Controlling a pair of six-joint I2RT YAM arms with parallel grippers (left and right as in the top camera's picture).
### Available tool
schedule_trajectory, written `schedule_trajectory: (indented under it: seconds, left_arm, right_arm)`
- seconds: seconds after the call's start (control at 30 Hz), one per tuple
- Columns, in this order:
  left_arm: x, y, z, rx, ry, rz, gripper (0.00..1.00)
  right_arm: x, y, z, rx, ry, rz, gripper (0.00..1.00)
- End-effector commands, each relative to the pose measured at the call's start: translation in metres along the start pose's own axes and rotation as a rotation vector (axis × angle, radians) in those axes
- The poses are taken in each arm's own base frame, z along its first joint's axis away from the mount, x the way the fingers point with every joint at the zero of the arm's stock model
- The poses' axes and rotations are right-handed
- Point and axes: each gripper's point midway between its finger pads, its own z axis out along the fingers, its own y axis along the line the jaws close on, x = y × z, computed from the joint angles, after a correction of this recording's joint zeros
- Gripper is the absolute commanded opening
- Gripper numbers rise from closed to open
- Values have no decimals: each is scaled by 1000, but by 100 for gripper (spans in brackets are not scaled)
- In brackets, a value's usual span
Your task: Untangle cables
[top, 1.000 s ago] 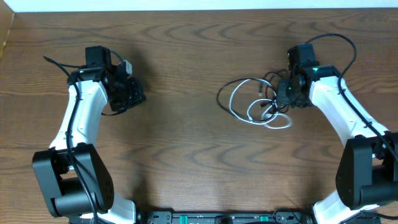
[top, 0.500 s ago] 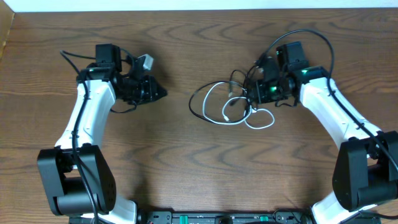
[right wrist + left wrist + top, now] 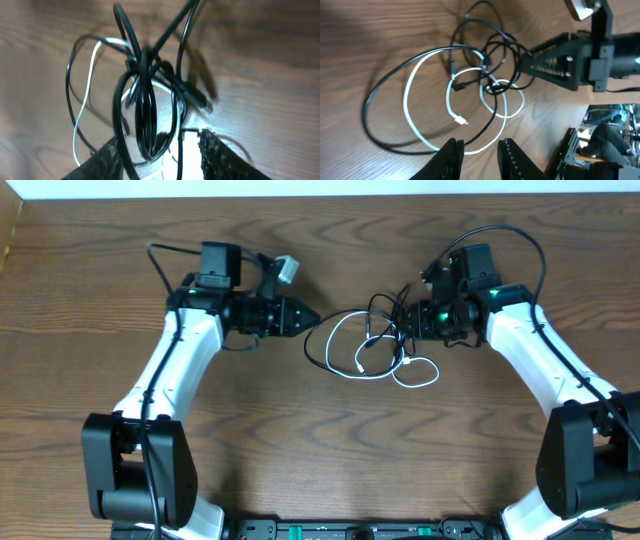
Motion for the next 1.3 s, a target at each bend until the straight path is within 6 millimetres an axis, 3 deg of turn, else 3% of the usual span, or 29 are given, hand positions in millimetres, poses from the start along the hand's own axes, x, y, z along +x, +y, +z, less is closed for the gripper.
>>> schedule_trajectory:
  seconds: [0.0, 0.17, 0.27, 0.37, 0.57, 0.73, 0.9, 1.07, 1.13, 1.27]
  left_arm:
    - [-8, -10, 4, 20, -14, -18, 28]
    - [-16, -21, 12, 39, -34, -24, 28]
    - [-21, -30, 21, 44, -48, -58, 29]
    - [-20, -31, 29, 3, -45, -70, 33]
    - [-14, -41, 35, 30, -20, -140, 37]
    - [-14, -41, 34, 31, -20, -148, 40]
    - [-14, -40, 34, 30, -18, -150, 45]
    - [-15, -36, 32, 24, -23, -156, 49]
    - [-13, -30, 29, 5, -21, -162, 49]
    - [-11, 0, 29, -148, -36, -191, 49]
  right_arm:
    - [-20, 10, -14, -49, -67, 9, 40]
    - [-40, 28, -44, -152, -155, -12, 43]
    - [-50, 15, -71, -140, -214, 50, 45]
    - [-46, 0, -74, -123, -198, 99, 42]
    - [-15, -24, -32, -77, -22, 182, 33]
    - [13, -22, 13, -67, 128, 173, 31]
    - [38, 9, 43, -111, 226, 71, 32]
    - [42, 57, 44, -233, 223, -39, 35]
    - [44, 64, 43, -250, 225, -56, 35]
    - [38, 67, 44, -263, 204, -55, 36]
